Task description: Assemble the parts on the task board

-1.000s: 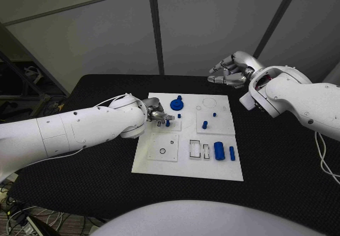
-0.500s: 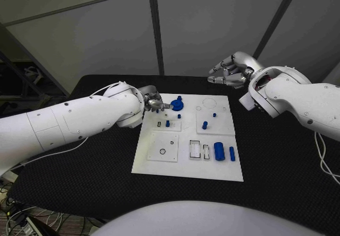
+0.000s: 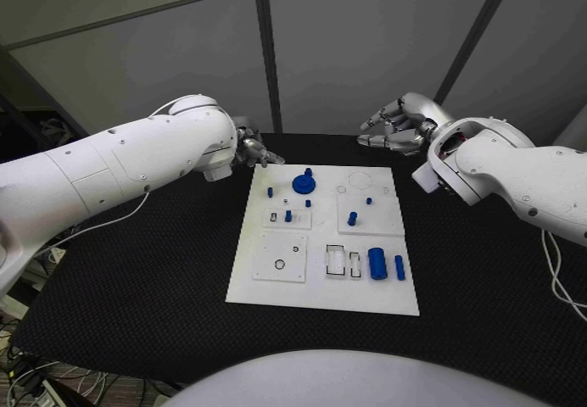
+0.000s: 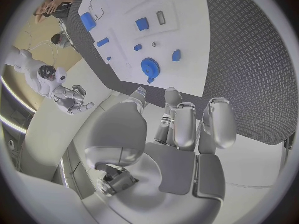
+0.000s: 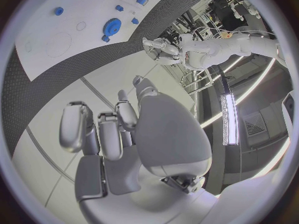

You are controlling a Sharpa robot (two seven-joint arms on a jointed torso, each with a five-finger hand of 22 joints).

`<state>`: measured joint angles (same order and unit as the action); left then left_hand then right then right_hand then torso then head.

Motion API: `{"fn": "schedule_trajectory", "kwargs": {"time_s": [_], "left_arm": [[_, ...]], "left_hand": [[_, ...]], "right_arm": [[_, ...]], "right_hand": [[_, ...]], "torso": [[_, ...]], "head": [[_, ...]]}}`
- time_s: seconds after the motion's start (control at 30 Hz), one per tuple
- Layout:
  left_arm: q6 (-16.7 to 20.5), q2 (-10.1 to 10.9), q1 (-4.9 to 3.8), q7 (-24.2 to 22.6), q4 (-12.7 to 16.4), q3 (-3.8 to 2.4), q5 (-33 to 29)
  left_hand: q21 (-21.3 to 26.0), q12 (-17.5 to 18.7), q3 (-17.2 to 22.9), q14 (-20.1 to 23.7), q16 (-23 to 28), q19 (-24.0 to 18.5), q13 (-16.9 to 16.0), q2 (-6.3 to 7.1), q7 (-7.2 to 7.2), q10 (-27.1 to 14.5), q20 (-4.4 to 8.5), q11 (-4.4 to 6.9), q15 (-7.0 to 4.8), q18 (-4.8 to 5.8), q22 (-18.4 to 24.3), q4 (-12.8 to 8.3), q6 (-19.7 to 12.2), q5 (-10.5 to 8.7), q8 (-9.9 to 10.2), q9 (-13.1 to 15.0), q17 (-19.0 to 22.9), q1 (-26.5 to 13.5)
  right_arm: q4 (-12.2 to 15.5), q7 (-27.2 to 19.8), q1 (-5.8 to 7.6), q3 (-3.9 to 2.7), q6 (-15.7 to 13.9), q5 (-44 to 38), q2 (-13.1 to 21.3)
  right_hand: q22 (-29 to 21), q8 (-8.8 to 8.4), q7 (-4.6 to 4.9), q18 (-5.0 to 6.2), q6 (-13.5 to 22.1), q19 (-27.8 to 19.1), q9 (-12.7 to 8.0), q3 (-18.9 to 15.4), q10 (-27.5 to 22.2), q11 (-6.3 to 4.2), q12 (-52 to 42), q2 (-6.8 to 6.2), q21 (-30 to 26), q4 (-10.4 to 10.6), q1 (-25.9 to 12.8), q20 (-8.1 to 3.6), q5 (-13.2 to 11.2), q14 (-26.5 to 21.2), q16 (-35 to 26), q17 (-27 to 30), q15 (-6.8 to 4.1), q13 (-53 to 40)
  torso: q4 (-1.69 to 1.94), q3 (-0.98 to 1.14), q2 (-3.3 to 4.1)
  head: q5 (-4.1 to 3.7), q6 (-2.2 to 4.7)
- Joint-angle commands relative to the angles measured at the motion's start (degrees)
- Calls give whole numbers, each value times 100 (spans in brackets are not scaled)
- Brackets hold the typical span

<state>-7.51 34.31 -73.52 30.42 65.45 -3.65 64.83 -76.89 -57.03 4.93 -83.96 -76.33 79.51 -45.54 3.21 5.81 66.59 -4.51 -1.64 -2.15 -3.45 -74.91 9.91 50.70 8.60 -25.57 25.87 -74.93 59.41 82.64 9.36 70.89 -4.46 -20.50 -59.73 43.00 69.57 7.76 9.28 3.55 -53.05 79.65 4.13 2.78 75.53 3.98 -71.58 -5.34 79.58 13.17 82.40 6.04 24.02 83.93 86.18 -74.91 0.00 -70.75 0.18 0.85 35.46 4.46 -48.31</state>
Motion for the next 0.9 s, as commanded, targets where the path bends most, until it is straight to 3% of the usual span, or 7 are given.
{"fn": "schedule_trajectory", "kwargs": {"time_s": [0.03,0.27,0.4,0.73,0.9], "left_arm": [[-544,-116,-31,-47,-258,39,62],[-716,-333,-11,-54,-653,180,112],[-731,-418,45,-65,-793,220,120],[-537,-570,218,-118,-974,244,170],[-558,-594,263,-129,-1000,246,187]], "left_hand": [[-32,-67,-89,-260,-61,40,-56,-9,-2,61,10,10,14,-47,-103,17,69,-70,-22,-14,-640,103],[-133,-177,-173,-291,-129,136,-153,-107,-37,159,33,43,-13,-16,-223,24,168,-61,-44,-36,-680,265],[-169,-208,-188,-299,-151,168,-185,-129,-45,187,39,50,-19,-5,-265,24,192,-56,-44,-43,-694,302],[-229,-264,-248,-315,-193,220,-245,-140,-52,239,48,59,-29,13,-332,60,225,-59,-20,-69,-720,301],[-255,-290,-283,-327,-218,245,-265,-164,-68,273,58,72,-39,20,-364,75,278,-54,-13,-85,-735,332]], "right_arm": [[-3,-14,11,-2,21,-17,-11],[-11,-20,10,-2,36,-17,-38],[-15,-22,9,-2,42,-17,-48],[-21,-27,7,-2,50,-17,-64],[-21,-25,7,-2,51,-17,-63]], "right_hand": [[-4,13,-4,72,48,-40,-5,-17,-38,19,32,-1,-31,28,-69,-13,-19,446,-21,-885,-19,5],[-7,13,-4,72,48,-41,-5,-17,-42,19,35,-1,-32,28,-69,-13,-18,447,-19,-887,-19,8],[-5,13,-5,72,49,-40,-5,-16,-39,19,31,0,-32,28,-67,-13,-16,447,-18,-890,-20,4],[-1,13,-5,71,50,-38,-5,-12,-38,18,29,5,-30,27,-62,-14,-6,448,-16,-894,-20,2],[-1,13,-5,71,50,-38,-5,-12,-38,18,29,5,-30,27,-62,-14,-6,448,-16,-894,-20,2]], "torso": [[5,0,10],[12,-3,3],[10,-5,1],[8,-1,-1],[11,5,-5]], "head": [[0,2],[17,-17],[19,-28],[5,-21],[6,-30]]}}
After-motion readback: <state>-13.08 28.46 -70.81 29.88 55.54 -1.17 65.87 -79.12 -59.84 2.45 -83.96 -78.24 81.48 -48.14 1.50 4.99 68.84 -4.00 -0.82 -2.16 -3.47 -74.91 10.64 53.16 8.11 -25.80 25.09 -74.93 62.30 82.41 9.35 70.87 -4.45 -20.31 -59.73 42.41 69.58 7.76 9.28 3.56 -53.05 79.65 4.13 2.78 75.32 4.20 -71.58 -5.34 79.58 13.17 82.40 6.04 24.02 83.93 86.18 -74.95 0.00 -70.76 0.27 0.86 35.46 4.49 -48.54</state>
